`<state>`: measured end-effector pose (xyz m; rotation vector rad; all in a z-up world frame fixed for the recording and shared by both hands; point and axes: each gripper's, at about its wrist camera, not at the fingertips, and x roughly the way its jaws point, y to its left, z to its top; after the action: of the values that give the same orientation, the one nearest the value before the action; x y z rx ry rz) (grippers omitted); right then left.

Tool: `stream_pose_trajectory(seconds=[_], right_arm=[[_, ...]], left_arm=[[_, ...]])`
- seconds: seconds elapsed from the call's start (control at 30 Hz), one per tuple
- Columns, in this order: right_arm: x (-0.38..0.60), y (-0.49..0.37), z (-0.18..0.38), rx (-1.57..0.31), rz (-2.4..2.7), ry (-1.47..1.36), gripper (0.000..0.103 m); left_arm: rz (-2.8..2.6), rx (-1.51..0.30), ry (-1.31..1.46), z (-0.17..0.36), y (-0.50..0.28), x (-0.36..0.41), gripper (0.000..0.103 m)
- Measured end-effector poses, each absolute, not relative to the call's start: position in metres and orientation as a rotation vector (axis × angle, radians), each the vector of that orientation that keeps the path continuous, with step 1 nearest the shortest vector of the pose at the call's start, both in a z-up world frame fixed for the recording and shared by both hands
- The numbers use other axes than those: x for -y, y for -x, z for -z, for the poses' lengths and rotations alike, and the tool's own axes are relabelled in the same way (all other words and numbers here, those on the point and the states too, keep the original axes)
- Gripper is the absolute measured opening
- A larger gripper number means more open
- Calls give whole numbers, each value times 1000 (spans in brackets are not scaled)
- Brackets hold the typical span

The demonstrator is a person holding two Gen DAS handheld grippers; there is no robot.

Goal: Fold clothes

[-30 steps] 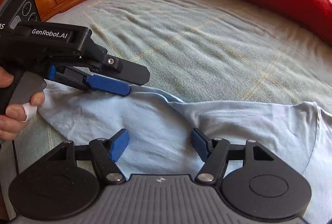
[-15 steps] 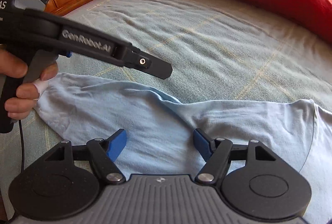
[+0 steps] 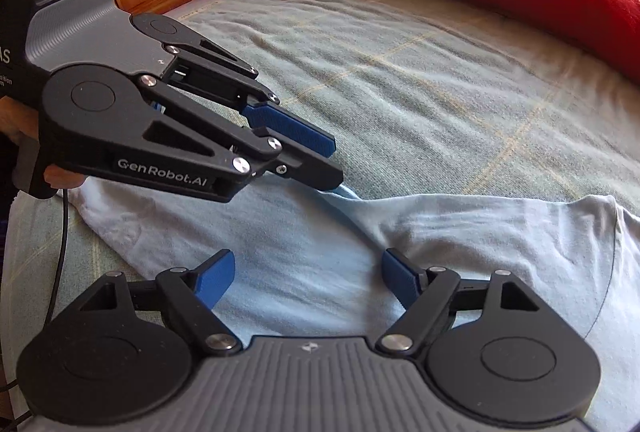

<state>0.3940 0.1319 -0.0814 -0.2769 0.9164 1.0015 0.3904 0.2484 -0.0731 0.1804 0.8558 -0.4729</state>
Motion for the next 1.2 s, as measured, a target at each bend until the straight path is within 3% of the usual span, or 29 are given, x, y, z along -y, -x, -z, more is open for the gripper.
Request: stream_pose_trajectory(seconds=[0.33,0.37,0.43,0.5,0.93,1.2], right_arm=[[-134,-396,85,-914,-1007,274,88],[-135,-396,85,-914,-1006,273,88],[-135,-395,84,-913,-1006,273,88],[-134,-395,84,-911,-1006,270,88],[-126,-391,68,-929,-944,231,89],[-98,-375,40,-926,-905,203,90]], left_arm=[[528,-864,-397,82,-390,-220,16],[537,-863,-425,83,-389,-216,15],[533,-855,-476,84,-387,-208,0],[506,-840,-520,86,-384,-201,0],[317,-790,4,63,-406,-264,0],[436,-945,119,92,-415,-236,3]])
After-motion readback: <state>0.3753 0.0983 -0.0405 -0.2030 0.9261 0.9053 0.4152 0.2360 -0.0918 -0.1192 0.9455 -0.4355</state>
